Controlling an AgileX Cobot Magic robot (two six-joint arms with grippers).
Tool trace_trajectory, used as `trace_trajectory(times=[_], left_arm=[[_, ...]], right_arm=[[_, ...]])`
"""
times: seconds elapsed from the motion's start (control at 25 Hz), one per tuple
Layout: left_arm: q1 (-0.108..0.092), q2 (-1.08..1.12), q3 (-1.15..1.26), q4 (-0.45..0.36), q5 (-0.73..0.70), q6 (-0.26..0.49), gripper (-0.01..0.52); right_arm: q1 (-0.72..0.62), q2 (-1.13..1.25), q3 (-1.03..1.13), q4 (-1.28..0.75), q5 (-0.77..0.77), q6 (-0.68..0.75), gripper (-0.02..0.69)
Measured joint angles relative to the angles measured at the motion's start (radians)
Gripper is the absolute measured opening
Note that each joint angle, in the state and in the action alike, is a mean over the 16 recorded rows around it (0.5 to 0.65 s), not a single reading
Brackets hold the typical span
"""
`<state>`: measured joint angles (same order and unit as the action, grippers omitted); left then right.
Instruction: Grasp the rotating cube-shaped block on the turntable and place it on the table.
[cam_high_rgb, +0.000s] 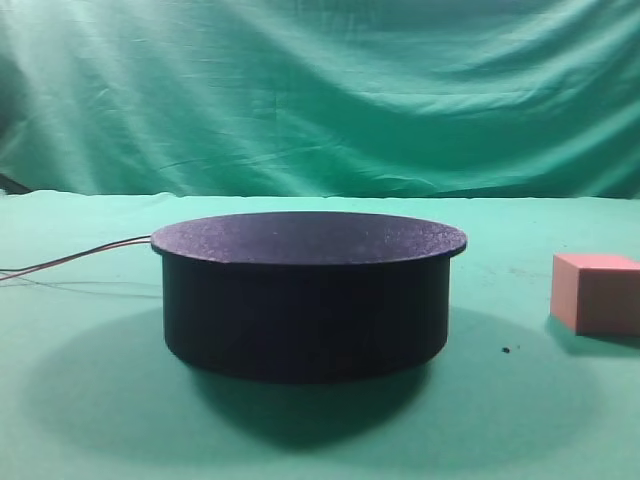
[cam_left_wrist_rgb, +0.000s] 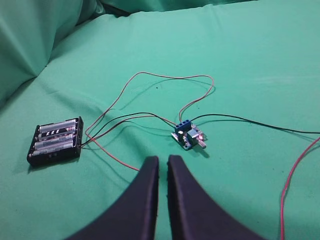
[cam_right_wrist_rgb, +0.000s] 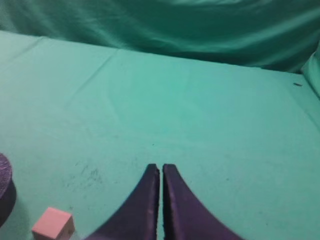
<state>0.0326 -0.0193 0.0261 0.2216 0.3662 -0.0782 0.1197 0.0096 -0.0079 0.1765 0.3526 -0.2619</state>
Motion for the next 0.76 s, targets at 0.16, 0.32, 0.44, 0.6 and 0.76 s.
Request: trace_trajectory(times=[0.16,0.32,0.44,0.6,0.76], left_arm=[[0.000,0.000,0.000,0.000,0.000,0.000,0.000],[0.000,0.000,0.000,0.000,0.000,0.000,0.000],[0.000,0.000,0.000,0.000,0.000,0.000,0.000],[0.000,0.000,0.000,0.000,0.000,0.000,0.000],[0.000,0.000,0.000,0.000,0.000,0.000,0.000]], right_arm=[[-0.002,-0.018,0.030,-0.009,0.006,0.009,0.000],[-0.002,-0.018,0.034,-0.017,0.020,0.020,0.000],[-0.002,-0.018,0.034,-0.019,0.024,0.028,0.000],[-0.002,-0.018,0.034,-0.020,0.025,0.036,0.000],[-0.002,-0.018,0.034,-0.020,0.026,0.038,0.000]])
